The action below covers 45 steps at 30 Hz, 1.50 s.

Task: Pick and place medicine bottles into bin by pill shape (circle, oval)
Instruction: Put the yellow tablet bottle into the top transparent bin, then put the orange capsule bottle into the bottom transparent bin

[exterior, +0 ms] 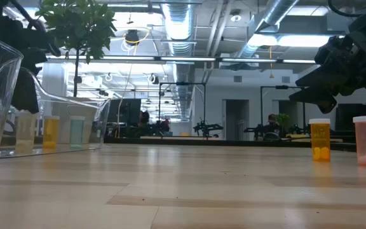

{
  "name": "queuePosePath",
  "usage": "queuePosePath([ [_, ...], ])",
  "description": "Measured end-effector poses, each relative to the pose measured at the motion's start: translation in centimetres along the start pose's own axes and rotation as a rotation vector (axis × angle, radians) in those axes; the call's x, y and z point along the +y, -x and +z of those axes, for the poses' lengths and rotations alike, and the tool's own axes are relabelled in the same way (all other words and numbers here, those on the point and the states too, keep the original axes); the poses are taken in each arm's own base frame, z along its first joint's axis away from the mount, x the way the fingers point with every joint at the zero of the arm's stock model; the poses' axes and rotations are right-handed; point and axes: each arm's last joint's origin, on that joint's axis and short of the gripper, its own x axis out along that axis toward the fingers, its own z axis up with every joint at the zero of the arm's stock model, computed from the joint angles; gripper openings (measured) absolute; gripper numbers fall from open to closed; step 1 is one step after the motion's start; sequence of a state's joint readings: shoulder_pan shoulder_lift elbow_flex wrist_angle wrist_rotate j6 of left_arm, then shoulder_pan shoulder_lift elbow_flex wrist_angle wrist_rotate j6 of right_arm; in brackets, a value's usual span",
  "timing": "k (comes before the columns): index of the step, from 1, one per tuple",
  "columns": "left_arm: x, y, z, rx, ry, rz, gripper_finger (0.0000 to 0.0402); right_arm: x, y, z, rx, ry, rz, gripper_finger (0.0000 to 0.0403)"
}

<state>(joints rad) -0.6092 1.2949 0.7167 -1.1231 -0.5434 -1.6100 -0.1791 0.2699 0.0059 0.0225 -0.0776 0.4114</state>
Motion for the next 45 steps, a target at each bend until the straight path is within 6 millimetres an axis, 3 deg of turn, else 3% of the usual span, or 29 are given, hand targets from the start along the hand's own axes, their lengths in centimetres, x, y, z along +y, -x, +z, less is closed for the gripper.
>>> queuePosePath([
  [13, -0.4, 4.6, 2.9, -0.055, -0.02, 0.018, 0.0222, 0.0, 0.0, 0.0, 0.0, 0.0, 0.001, 0.0225],
  [19, -2.4, 8.5, 5.6, -0.141, -0.042, -0.176, 0.0222, 0.0, 0.0, 0.0, 0.0, 0.0, 0.0, 0.0225],
  [23, -4.6, 10.8, 7.6, -0.365, -0.073, -0.355, 0.0222, 0.0, 0.0, 0.0, 0.0, 0.0, 0.0, 0.0225],
  [27, -7.3, 11.6, 10.0, -0.539, -0.117, -0.48, 0.0222, 0.0, 0.0, 0.0, 0.0, 0.0, 0.001, 0.0225],
  [34, -13.2, 8.7, 13.8, -0.706, -0.285, -0.595, 0.0222, 0.0, 0.0, 0.0, 0.0, 0.0, 0.001, 0.0225],
  [45, -20.0, -0.5, 18.8, -0.742, -0.385, -0.696, 0.0222, 0.0, 0.0, 0.0, 0.0, -0.001, 0.001, 0.0225],
])
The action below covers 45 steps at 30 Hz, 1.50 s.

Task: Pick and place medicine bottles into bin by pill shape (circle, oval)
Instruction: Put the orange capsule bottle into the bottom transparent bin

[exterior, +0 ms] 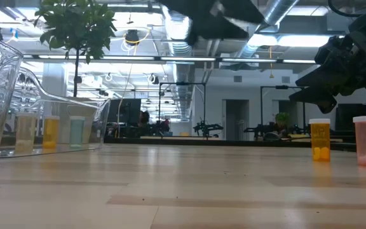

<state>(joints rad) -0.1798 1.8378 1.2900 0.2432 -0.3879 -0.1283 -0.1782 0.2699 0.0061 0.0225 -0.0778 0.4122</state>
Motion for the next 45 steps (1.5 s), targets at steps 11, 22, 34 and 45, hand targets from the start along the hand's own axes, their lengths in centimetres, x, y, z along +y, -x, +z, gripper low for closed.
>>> queuePosePath([
  [11, -1.0, -9.9, -2.8, 0.081, -0.073, -0.093, 0.0222, 0.0, 0.0, 0.0, 0.0, 0.0, 0.0, 0.0225],
  [22, -2.2, -14.1, -4.7, 0.229, -0.181, -0.089, 0.0222, 0.0, 0.0, 0.0, 0.0, 0.001, 0.0, 0.0225],
  [34, -2.1, -14.0, -5.4, 0.306, -0.191, -0.135, 0.0222, 0.0, 0.0, 0.0, 0.0, 0.002, 0.0, 0.0225],
  [45, -2.1, -13.9, -5.7, 0.337, -0.199, -0.148, 0.0222, 0.0, 0.0, 0.0, 0.0, 0.002, 0.0, 0.0225],
])
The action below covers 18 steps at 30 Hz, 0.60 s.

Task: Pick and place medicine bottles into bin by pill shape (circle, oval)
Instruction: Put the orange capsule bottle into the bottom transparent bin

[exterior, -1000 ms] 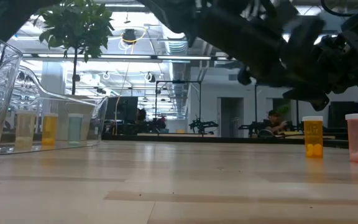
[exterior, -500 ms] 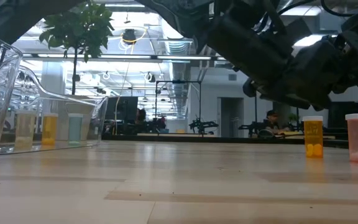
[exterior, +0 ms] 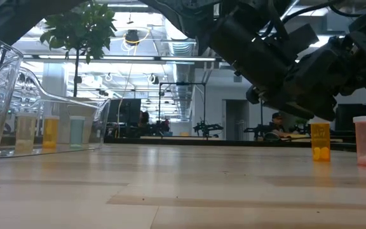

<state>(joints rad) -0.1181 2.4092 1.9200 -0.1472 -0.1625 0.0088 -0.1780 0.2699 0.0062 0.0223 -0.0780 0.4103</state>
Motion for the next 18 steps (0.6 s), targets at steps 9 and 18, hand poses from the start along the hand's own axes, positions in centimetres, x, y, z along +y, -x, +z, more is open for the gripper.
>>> queuePosePath([
  [9, -0.08, 0.0, -0.12, 0.011, -0.007, -0.028, 0.0215, 0.0, 0.0, 0.0, 0.0, 0.0, 0.0, 0.0225],
  [18, -0.05, 0.0, -0.19, 0.019, -0.01, -0.018, 0.0142, 0.0, 0.0, 0.0, 0.0, 0.0, 0.0, 0.0225],
])
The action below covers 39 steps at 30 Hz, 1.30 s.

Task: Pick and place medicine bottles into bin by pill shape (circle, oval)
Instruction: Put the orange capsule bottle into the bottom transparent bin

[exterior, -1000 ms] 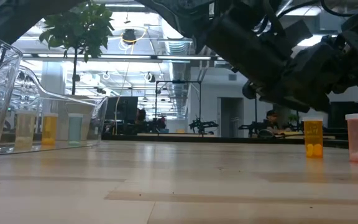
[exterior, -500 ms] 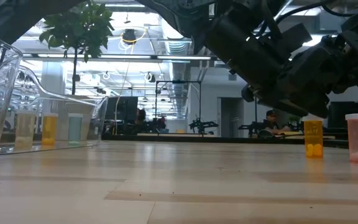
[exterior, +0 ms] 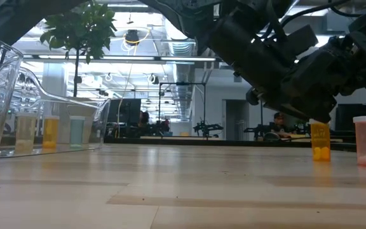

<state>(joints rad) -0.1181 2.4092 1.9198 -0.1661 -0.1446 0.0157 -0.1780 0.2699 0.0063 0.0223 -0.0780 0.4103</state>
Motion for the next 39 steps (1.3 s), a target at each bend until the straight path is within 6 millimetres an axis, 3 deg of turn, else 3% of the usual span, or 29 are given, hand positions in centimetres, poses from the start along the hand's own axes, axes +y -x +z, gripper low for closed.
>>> queuePosePath([
  [30, 0.1, 0.8, 0.5, 0.01, -0.002, -0.035, 0.0042, 0.0, 0.0, 0.0, 0.0, 0.0, -0.001, 0.0225],
  [34, 0.5, 0.7, 0.1, 0.054, -0.001, -0.052, 0.0071, 0.0, 0.0, 0.0, 0.0, 0.0, 0.0, 0.0225],
  [39, 1.0, 0.7, -0.6, 0.127, 0.024, -0.068, 0.0153, 0.0, 0.0, 0.0, 0.0, 0.0, 0.0, 0.0225],
])
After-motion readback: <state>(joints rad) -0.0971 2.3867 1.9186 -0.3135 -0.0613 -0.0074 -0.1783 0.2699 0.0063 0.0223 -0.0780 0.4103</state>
